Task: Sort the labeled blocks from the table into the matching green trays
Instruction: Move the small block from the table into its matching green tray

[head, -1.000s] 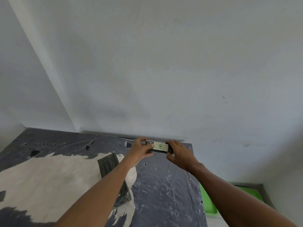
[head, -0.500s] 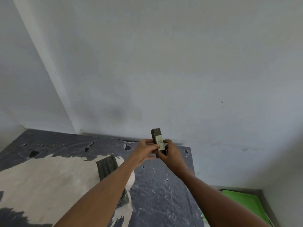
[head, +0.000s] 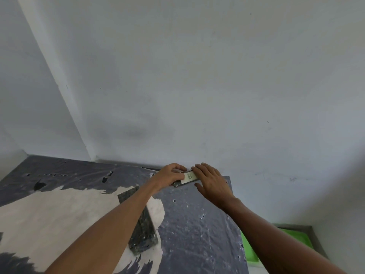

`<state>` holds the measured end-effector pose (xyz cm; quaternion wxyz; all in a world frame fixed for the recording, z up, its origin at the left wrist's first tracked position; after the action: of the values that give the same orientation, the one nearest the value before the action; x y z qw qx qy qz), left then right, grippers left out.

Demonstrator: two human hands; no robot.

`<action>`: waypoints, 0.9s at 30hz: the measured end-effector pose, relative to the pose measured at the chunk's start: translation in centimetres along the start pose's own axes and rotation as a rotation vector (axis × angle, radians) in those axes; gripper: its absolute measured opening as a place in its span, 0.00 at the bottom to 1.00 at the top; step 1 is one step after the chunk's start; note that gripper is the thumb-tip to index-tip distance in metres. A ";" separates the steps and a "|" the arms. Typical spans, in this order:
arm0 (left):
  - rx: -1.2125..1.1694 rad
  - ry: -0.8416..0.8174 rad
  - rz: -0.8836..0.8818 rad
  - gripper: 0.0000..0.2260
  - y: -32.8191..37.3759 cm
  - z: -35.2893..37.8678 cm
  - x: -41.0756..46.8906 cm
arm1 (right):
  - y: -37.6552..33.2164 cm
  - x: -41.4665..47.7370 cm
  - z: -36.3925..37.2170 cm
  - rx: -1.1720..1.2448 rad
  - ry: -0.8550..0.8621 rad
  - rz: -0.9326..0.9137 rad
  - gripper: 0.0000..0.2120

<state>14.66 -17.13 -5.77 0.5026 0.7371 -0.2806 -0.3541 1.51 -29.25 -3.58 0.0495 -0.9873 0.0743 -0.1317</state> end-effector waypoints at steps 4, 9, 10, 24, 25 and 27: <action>-0.003 -0.030 0.008 0.11 -0.7 0.2 -0.2 | -0.8 -0.6 -0.3 -0.060 0.061 0.012 0.15; -0.162 -0.017 -0.059 0.10 -2.8 1.7 -0.4 | -0.2 -2.8 0.5 -0.048 0.028 0.118 0.15; -0.189 -0.032 -0.074 0.10 -3.2 2.3 -0.4 | 0.0 -3.4 0.7 -0.047 0.015 0.132 0.15; 0.053 0.039 -0.030 0.00 -0.7 19.8 -2.1 | 13.2 -19.2 -1.3 -0.073 -0.089 0.264 0.18; 0.094 0.063 -0.026 0.01 -0.5 21.9 -2.1 | 14.9 -21.3 -1.6 -0.073 -0.104 0.272 0.19; 0.195 0.074 -0.015 0.03 -0.2 26.7 -2.2 | 18.3 -25.4 -2.5 -0.077 -0.136 0.277 0.19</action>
<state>-8.05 -29.84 -11.96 0.4358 0.7971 -0.2896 -0.3015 -25.82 -43.43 -9.78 0.0344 -0.9754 0.2112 -0.0535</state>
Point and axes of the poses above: each hand's wrist, its own x-axis towards the middle knuckle, its own z-axis out of the palm, y = z × x, the point moved 5 cm from there along x, towards the middle knuckle, and after that the axes turned 3 degrees about z, right-handed, at the moved point
